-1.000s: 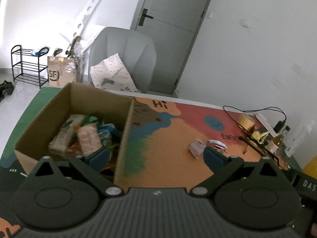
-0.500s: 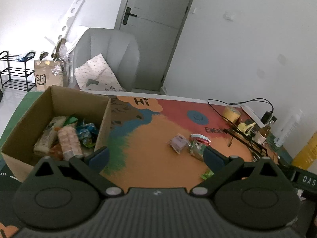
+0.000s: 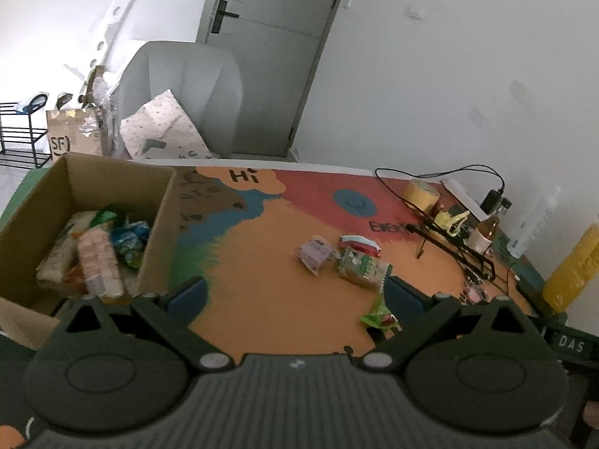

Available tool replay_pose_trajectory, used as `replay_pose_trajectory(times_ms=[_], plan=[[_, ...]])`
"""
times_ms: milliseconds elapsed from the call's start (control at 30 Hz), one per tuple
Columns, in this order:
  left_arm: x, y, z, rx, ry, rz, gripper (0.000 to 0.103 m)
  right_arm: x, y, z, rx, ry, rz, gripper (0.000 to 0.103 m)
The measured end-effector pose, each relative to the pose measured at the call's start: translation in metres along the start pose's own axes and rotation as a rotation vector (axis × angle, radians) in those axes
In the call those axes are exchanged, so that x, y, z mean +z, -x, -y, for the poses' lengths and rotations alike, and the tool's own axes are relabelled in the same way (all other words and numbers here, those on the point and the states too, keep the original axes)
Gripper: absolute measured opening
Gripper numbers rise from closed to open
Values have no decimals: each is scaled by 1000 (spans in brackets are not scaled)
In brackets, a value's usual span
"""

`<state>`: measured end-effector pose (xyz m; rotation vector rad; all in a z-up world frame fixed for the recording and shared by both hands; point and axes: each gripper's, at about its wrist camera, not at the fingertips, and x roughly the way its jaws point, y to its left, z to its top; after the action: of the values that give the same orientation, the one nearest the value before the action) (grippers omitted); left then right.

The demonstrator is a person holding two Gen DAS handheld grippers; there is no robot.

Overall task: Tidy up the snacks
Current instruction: 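Move both grippers back toward the remaining packets on the mat, then grasp the green packet with right gripper while left grasps white printed packet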

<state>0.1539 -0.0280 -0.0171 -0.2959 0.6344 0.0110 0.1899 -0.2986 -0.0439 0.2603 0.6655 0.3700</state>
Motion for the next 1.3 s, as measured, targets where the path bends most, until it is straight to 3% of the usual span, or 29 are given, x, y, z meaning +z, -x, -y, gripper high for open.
replay_pose_trajectory(times_ms=[133,200,300,600,767,1067,1300], plan=[[1,-10,3,-4,-14,5,99,-1,-9,4,3,-7,-6,99],[1,-16,4,-10,-18,3,98,-2,-17,5,18,-10,-32,87],[2,-23,6,-17,-35,4,98,-4,-28,8,24,-26,-50,80],[3,-50,10,-23,-41,-13,82,-7,-63,16,46,-81,-112,57],[4,-67,9,-27,-42,-36,71,-9,-84,18,42,-106,-134,56],[5,-96,2,-18,-36,-78,70,-11,-116,21,29,-121,-179,47],[10,-118,2,-13,-33,-95,70,-10,-129,23,9,-80,-182,19]])
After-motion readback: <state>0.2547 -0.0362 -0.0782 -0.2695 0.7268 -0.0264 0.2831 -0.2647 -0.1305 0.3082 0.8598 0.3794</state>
